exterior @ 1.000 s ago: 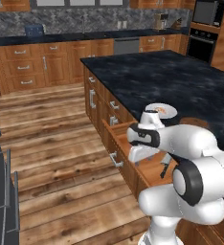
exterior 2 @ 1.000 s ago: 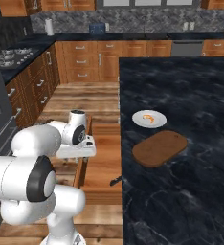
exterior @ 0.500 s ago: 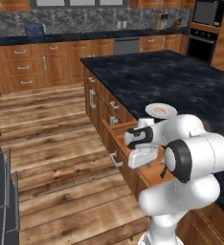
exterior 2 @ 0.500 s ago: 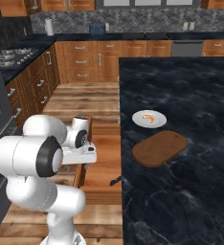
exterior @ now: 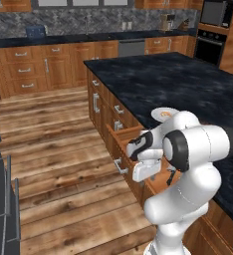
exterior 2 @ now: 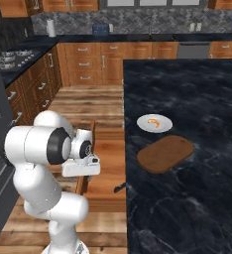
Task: Pick up the knife from the drawer and place it on the cutting board. Then place the meat from the plate to the cutting board.
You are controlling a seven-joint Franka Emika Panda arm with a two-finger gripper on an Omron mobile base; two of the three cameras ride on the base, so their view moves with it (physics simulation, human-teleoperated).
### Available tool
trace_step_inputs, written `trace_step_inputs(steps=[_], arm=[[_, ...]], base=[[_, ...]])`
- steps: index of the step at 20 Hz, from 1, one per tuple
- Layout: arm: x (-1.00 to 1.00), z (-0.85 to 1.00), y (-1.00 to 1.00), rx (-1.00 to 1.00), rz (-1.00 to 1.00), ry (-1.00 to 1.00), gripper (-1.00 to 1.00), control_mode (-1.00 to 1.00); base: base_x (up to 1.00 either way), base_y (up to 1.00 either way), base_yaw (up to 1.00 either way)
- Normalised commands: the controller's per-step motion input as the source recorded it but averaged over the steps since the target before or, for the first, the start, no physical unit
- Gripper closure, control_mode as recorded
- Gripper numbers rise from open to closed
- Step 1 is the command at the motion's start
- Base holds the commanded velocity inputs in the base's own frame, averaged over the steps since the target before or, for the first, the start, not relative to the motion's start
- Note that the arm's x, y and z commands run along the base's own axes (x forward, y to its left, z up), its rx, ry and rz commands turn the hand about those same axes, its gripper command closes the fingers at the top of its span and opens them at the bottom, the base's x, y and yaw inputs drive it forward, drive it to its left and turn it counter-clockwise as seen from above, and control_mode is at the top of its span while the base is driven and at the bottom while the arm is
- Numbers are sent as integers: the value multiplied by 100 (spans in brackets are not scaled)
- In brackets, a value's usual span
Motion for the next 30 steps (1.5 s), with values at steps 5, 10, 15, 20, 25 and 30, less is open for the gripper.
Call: trace_step_inputs(steps=[5, 10, 15, 20, 25, 30], arm=[[0, -24, 0, 0, 6, 1, -100, -100], [0, -11, 18, 1, 3, 0, -100, -100], [0, 0, 85, 5, 0, 0, -100, -100], [0, 0, 100, 9, 0, 0, -100, -100], [0, 0, 100, 7, 0, 0, -100, -100], [0, 0, 46, 6, -2, 1, -100, -100]], base=[[0, 0, 0], [0, 0, 0], [0, 0, 0], [0, 0, 0], [0, 0, 0], [0, 0, 0]])
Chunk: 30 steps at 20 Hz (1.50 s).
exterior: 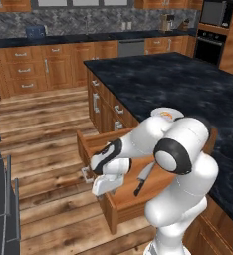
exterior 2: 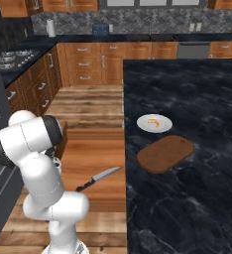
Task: Pick up the knife from the drawer and place it on the cutting board. Then place the meat from the plate to the cutting board.
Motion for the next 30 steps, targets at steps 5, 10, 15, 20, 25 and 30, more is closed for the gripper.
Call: trace_step_inputs(steps=[5, 10, 15, 20, 25, 30], arm=[[0, 2, 3, 1, 0, 0, -100, -100], [-1, 87, 1, 0, 0, -19, -100, -100], [-11, 100, -9, 0, -1, -24, -100, -100], [-37, 64, -65, 2, -20, -5, -100, -100], [-27, 32, -100, 15, -47, 9, -100, -100], [-5, 32, -86, 11, -45, 23, -100, -100]], base=[[0, 0, 0], [0, 0, 0], [0, 0, 0], [0, 0, 0], [0, 0, 0], [0, 0, 0]])
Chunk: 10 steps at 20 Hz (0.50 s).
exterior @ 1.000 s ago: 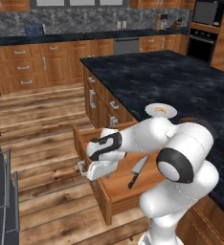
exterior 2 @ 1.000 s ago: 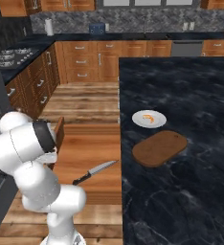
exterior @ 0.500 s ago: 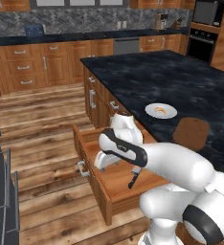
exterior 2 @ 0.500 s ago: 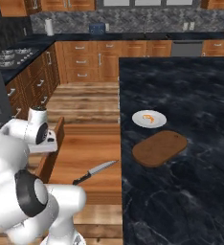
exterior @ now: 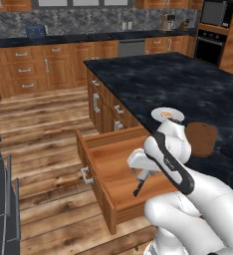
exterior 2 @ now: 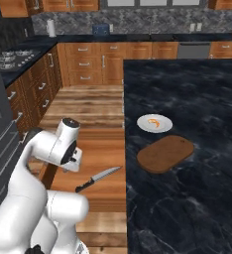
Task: Pick up the knife from the drawer and place it on the cutting board. Then place the meat from the plate to the cutting board.
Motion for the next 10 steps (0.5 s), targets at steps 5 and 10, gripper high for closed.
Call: trace_step_inputs(steps=[5, 10], arm=[[0, 7, -10, -4, -17, 18, -100, -100], [11, -1, 2, -15, -6, 0, -100, -100]], base=[[0, 0, 0], [0, 0, 0]])
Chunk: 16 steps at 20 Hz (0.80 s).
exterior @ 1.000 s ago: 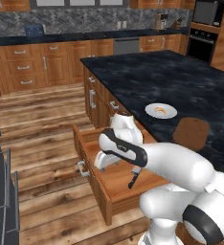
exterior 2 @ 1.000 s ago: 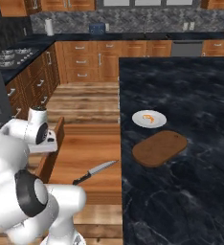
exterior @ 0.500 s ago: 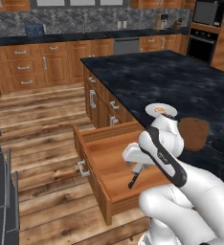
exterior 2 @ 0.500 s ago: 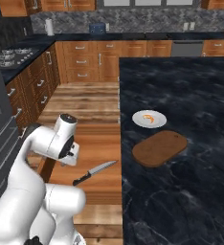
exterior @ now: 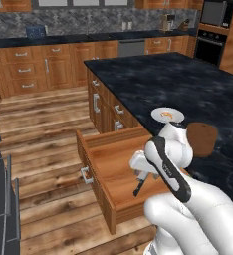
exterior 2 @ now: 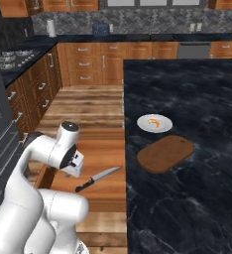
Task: Pick up the knife from the drawer and place it on the cutting board. Then place the meat from the plate to the cutting board.
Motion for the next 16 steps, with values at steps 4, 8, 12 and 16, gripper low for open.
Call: trace_step_inputs(steps=[4, 8, 12, 16], arm=[[22, 0, -7, -22, -21, 1, -100, -100], [30, 0, -23, -14, -25, 0, -100, -100], [48, -9, -18, -8, -25, 0, -100, -100], [36, -7, -20, 0, -6, -1, -100, -100]], base=[[0, 0, 0], [0, 0, 0], [0, 0, 0], [0, 0, 0]])
